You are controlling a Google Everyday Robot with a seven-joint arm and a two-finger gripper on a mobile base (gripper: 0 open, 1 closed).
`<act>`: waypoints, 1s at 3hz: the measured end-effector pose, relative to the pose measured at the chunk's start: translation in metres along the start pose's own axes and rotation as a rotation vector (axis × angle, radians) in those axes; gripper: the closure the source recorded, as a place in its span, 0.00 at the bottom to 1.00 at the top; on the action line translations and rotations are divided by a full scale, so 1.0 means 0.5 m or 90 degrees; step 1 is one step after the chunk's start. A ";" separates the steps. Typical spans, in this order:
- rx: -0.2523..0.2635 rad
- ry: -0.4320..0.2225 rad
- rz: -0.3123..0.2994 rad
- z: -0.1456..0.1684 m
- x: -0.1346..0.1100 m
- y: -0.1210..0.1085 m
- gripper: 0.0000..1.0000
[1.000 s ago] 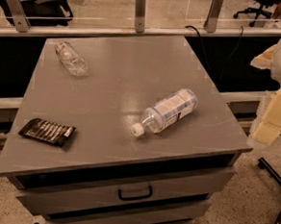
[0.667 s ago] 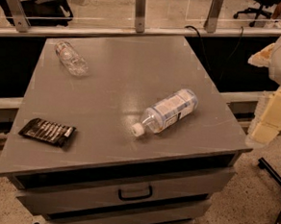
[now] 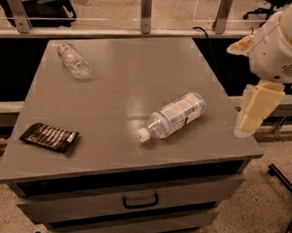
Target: Move blue plastic bottle near rxbar chocolate
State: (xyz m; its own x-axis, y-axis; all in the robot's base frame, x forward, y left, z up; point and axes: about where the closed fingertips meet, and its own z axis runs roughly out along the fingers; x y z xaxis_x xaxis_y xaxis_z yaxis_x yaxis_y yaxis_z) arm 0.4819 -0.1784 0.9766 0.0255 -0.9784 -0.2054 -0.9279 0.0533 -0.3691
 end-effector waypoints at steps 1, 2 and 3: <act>0.002 0.003 -0.108 0.062 -0.046 -0.025 0.00; -0.026 -0.011 -0.183 0.137 -0.084 -0.028 0.00; -0.078 -0.034 -0.230 0.211 -0.115 -0.020 0.00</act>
Offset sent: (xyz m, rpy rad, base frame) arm 0.0575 0.0845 -0.0894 -0.1177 0.0121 0.4342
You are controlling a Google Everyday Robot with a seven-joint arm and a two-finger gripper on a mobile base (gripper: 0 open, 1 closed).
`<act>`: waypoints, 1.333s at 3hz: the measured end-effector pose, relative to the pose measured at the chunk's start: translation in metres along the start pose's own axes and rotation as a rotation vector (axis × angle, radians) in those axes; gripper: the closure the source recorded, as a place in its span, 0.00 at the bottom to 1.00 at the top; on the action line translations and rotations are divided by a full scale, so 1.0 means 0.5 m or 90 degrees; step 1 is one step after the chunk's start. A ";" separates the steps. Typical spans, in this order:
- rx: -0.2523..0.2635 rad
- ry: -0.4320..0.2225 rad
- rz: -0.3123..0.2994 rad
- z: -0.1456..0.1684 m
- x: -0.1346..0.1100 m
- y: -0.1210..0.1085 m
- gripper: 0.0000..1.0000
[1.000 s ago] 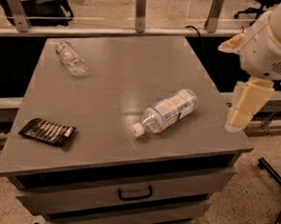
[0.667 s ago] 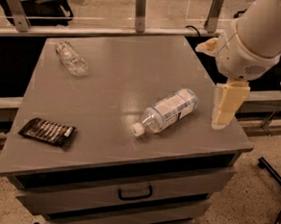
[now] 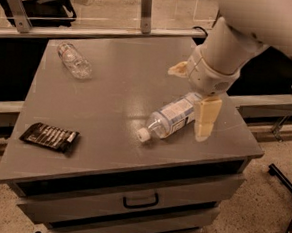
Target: Move blue plastic bottle near rxbar chocolate
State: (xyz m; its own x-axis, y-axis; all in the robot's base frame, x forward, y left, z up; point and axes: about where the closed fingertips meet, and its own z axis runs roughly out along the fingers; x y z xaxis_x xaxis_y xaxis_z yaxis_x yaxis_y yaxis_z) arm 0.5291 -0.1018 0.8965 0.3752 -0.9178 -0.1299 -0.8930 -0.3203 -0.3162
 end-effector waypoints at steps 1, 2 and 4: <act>-0.036 -0.022 -0.023 0.059 -0.020 0.001 0.00; -0.060 -0.031 -0.029 0.105 -0.025 0.002 0.18; -0.071 -0.063 -0.015 0.124 -0.027 0.002 0.59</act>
Offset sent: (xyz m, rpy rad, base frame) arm 0.0135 0.0316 -0.0729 -0.0056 0.1353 0.0891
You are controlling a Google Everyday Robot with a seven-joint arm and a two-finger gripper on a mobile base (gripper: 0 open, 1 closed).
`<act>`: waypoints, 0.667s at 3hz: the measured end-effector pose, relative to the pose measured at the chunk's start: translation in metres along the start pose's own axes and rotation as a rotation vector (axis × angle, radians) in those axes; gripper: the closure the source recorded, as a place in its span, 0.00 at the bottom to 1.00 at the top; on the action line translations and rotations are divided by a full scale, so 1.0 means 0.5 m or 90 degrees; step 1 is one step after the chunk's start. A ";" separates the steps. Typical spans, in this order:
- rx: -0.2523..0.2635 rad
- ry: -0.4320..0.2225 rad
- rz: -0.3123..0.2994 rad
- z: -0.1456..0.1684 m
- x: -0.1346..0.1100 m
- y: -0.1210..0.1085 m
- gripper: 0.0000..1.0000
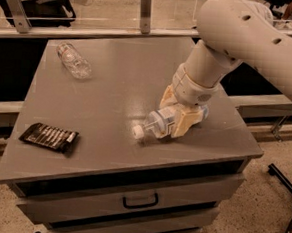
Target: Move blue plastic bottle near rxbar chocolate
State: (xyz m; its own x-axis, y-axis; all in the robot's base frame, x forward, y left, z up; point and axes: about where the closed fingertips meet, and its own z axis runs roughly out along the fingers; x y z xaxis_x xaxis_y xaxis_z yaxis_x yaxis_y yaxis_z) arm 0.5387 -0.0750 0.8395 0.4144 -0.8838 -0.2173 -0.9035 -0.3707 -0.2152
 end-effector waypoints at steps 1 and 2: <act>-0.003 0.000 -0.003 -0.023 -0.026 0.005 0.74; 0.007 0.001 -0.010 -0.085 -0.082 0.003 0.66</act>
Offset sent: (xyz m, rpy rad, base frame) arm -0.0407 0.0445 0.0968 0.0076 -0.0316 0.0188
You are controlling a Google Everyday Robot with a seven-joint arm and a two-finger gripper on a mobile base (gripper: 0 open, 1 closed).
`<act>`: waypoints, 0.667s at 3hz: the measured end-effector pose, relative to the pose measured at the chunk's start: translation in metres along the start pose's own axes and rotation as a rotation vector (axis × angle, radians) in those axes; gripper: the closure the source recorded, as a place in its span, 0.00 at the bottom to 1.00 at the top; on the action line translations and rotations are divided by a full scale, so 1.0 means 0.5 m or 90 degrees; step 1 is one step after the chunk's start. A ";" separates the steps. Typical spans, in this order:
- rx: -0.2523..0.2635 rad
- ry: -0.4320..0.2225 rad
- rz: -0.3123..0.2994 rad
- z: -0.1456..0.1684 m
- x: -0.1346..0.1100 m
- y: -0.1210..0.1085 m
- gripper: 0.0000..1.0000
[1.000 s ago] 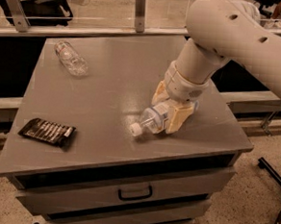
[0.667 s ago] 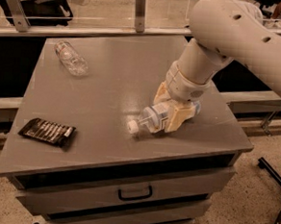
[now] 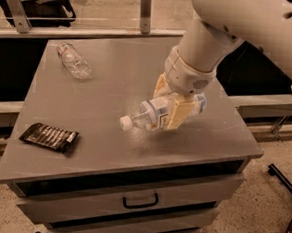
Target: Move blue plastic bottle near rxbar chocolate
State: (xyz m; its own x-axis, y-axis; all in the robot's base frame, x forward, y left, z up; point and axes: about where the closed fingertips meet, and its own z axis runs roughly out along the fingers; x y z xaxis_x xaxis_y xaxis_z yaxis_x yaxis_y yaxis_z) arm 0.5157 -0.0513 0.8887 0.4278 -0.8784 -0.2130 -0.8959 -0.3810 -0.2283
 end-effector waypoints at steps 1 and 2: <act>-0.014 -0.022 0.034 -0.047 -0.064 -0.026 0.69; -0.011 -0.055 0.055 -0.068 -0.159 -0.055 0.85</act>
Offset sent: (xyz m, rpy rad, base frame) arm -0.0249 0.1255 0.0838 0.1457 0.1030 -0.0779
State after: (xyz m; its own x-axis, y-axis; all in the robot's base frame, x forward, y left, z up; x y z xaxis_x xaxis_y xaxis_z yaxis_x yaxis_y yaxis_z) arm 0.5022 0.0191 0.9444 0.3576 -0.8800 -0.3126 -0.9313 -0.3110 -0.1898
